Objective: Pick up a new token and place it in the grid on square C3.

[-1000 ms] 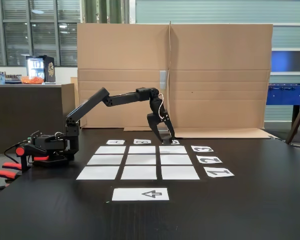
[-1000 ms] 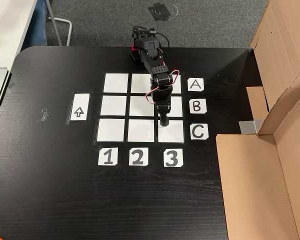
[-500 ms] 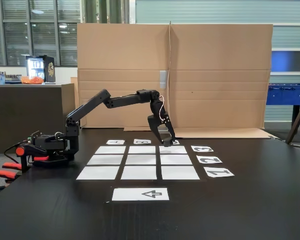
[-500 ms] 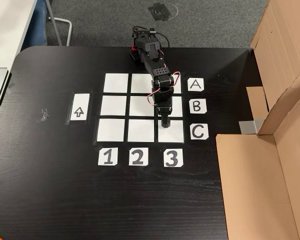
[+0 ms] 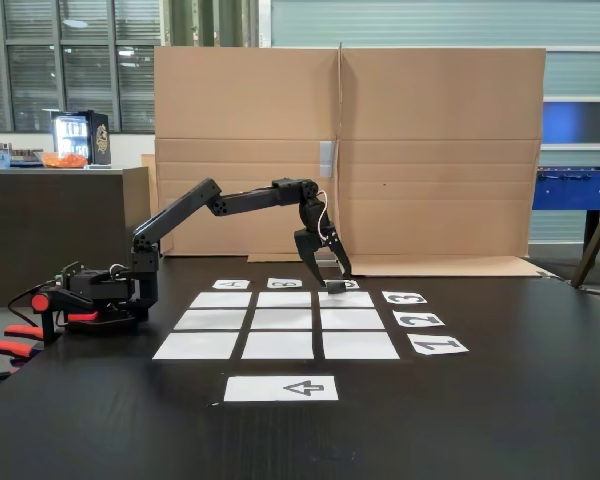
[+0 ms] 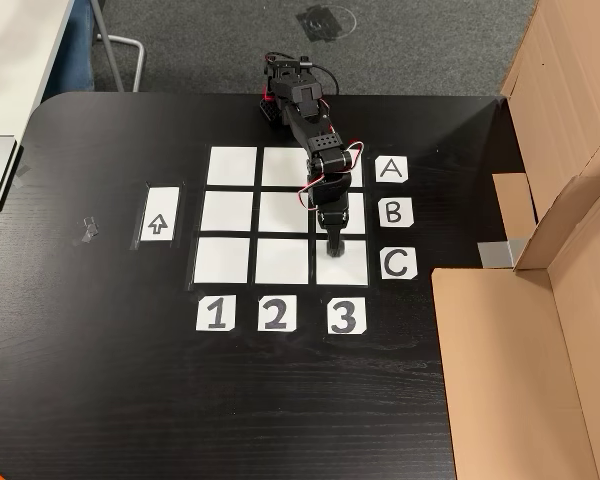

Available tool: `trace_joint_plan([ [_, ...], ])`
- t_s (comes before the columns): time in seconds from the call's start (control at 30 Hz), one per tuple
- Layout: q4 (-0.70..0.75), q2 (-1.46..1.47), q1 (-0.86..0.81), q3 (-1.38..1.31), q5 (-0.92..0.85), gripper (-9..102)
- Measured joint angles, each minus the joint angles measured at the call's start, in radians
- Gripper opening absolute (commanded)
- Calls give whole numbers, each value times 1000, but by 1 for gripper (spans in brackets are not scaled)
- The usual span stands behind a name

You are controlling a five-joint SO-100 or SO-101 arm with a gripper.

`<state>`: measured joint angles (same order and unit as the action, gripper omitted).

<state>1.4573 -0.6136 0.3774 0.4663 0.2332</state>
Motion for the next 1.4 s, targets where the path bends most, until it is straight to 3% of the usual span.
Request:
trace_joint_plan([
  [0.37, -28, -29, 3, 63, 0, 40],
  [0.87, -196, -575, -91, 552, -20, 44],
  [1.4, -370, -1256, -523, 1042, -184, 42],
])
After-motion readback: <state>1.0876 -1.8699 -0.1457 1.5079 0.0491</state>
